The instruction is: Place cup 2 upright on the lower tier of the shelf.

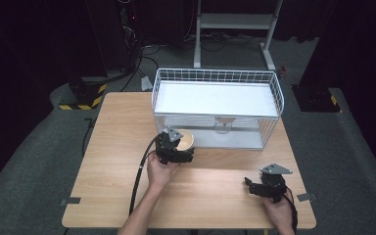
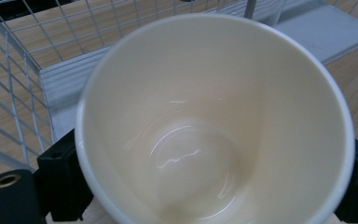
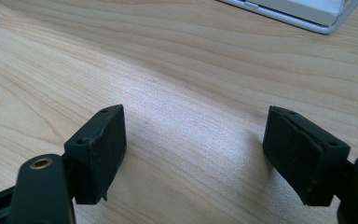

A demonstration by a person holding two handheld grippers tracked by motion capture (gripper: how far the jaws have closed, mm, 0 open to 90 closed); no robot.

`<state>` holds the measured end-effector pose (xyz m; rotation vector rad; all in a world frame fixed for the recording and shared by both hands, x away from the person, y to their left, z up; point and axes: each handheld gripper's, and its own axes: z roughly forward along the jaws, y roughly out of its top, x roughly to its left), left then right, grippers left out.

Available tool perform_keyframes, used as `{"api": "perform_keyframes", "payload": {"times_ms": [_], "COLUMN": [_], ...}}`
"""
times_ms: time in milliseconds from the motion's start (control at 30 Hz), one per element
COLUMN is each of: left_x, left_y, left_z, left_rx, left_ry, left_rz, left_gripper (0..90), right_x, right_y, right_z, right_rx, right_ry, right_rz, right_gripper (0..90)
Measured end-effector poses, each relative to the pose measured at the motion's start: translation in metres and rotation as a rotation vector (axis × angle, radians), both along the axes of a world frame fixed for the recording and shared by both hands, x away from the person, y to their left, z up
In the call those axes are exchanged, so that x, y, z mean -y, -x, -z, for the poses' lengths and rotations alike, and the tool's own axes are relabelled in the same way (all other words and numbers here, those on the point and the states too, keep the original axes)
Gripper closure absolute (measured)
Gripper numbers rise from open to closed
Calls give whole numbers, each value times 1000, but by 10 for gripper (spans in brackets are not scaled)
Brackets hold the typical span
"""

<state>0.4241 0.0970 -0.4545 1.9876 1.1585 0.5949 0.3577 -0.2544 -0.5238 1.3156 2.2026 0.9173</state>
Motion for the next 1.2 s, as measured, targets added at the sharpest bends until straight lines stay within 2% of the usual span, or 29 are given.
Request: {"api": "perform_keyframes", "payload": {"times_ms": [100, 333, 467, 633, 800, 933, 1067, 1200], "left_x": [1, 3, 5, 8, 15, 18, 21, 20], "left_y": [-6, -16, -19, -24, -30, -33, -35, -36], "left_z": [3, 14, 15, 15, 12, 13, 16, 17], "left_rx": [-4, -30, -37, -46, -41, -41, -39, -36], "left_ry": [14, -8, 7, 5, -10, 17, -6, 6], "left_rz": [-21, -53, -79, -101, -96, -101, -95, -95], "left_gripper": [90, 90, 90, 90, 90, 90, 90, 90], "right_x": [0, 0, 0, 0, 0, 0, 0, 0], "right_y": [0, 0, -1, -1, -1, -1, -1, -1], "right_z": [0, 0, 0, 0, 0, 0, 0, 0], "right_rx": [-3, -3, 1, 1, 1, 1, 1, 1], "right_ry": [-1, -2, 0, -1, -1, -1, -1, 0], "right_rz": [2, 7, 4, 3, 2, 1, 1, 1], "right_gripper": [217, 216, 216, 216, 216, 216, 216, 216]}}
